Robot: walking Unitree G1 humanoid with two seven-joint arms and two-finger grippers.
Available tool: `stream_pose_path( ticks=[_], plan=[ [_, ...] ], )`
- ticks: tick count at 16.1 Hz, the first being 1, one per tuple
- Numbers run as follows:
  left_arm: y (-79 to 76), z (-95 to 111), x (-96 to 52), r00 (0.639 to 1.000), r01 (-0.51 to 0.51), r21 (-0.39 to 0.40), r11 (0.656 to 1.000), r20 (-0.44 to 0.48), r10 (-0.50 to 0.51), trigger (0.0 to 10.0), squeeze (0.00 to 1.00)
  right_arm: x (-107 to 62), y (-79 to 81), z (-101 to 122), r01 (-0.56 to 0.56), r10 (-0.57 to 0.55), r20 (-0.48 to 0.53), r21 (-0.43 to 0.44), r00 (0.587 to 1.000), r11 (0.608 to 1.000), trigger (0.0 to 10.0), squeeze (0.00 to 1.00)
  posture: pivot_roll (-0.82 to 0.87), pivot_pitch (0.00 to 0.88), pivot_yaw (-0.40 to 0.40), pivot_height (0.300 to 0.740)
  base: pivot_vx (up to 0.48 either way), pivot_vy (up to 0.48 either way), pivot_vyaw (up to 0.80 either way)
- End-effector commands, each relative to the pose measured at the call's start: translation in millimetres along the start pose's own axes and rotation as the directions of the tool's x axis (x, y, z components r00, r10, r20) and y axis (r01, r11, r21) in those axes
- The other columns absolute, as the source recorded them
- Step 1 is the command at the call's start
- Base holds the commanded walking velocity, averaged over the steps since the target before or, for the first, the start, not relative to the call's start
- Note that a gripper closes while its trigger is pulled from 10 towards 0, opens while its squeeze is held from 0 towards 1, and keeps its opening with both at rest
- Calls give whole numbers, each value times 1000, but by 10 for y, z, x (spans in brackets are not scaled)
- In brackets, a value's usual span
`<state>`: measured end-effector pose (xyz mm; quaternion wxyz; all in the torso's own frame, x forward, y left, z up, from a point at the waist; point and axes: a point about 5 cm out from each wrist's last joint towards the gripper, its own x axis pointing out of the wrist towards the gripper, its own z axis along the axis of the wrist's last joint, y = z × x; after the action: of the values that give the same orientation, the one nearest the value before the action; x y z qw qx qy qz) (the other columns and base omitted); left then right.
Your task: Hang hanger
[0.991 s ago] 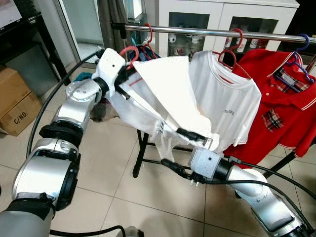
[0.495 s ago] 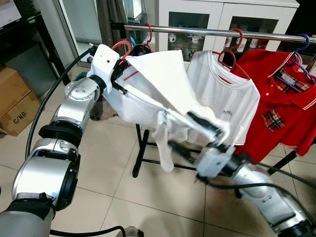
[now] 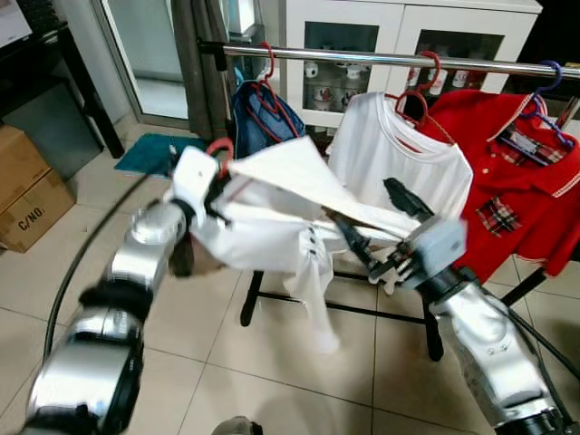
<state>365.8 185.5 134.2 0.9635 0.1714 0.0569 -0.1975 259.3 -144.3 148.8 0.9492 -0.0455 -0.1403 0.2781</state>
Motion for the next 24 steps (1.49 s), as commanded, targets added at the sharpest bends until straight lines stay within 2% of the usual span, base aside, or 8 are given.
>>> stream_pose_path(
  ticks=[1,2,6,10,15,18,19,24],
  plan=[
    [230,-54,-126,992,-119,4,993,-30,119,0,0,-100,-231,88,100,-101,15,57,995,993,10000,1000,-114,0,68,740,0,0,0],
    [33,4,-129,999,-46,35,998,21,46,0,0,-55,-156,171,36,-45,35,218,998,975,10000,1000,-117,0,67,740,0,0,0],
    [-222,138,-150,996,21,35,999,82,-24,314,0,34,-66,208,-17,41,-59,361,997,932,10000,1000,-120,0,64,740,0,0,0],
    [-270,92,-147,999,-24,-14,1000,45,25,0,0,27,-39,505,-176,113,137,674,984,717,10000,1000,-124,0,62,740,0,0,0],
    [-194,-120,-248,994,-86,-23,996,-69,84,0,0,-139,107,756,-402,288,296,794,911,456,10000,1000,-132,0,66,740,0,0,0],
    [-113,-38,-225,994,-96,-29,995,-48,95,0,0,-204,184,685,-382,367,230,823,901,421,10000,969,-131,0,64,740,0,0,0],
    [-113,-25,-214,995,-86,-21,996,-48,84,0,0,-208,187,679,-378,364,233,832,902,405,10000,0,-130,0,63,740,0,0,0],
    [-95,-514,-207,966,-69,-79,994,-255,47,0,0,-324,226,964,-532,360,462,838,811,122,10000,0,-122,0,69,740,0,0,0]
  ],
)
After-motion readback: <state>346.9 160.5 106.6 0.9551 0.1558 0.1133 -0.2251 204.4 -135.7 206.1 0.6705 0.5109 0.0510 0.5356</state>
